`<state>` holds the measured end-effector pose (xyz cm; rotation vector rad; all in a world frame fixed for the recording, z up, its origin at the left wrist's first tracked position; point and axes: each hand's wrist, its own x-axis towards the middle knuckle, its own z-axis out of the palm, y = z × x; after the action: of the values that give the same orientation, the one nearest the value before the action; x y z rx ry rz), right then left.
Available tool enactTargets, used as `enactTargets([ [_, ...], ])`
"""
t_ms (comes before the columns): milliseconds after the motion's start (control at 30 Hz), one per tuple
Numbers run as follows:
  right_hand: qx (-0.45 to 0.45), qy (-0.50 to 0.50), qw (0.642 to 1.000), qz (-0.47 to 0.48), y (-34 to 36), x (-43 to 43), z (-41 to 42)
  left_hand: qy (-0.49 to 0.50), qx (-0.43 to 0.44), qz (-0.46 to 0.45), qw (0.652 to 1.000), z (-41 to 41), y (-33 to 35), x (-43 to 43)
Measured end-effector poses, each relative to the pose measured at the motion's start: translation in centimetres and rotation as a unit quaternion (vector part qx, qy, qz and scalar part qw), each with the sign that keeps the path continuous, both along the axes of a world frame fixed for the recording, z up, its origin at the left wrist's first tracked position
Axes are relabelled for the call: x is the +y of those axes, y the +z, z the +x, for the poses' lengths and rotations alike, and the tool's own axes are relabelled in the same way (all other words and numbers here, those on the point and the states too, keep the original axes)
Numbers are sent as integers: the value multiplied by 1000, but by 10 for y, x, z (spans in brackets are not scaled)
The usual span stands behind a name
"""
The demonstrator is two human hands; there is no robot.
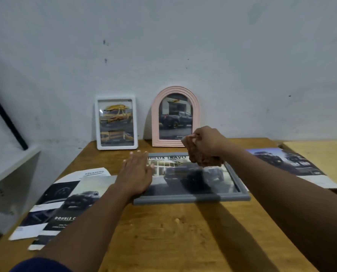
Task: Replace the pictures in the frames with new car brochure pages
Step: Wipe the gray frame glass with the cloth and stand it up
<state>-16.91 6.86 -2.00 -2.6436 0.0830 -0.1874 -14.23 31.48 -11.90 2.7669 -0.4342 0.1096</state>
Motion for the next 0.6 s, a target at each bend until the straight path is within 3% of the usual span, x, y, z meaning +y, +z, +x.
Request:
enactTargets([
  [100, -64, 26, 996, -53, -16, 36, 25, -3, 5, 3, 1000, 7, -5, 3],
  [267, 24, 142, 984, -104, -73, 69, 46, -1, 15, 46, 999, 14, -16, 4],
  [467, -9, 216, 958, -188, -96, 53, 42, 1, 13, 67, 998, 14, -20, 3],
  [600, 14, 242, 957, -160, -105, 59, 47, 19, -3, 96, 995, 12, -19, 2],
])
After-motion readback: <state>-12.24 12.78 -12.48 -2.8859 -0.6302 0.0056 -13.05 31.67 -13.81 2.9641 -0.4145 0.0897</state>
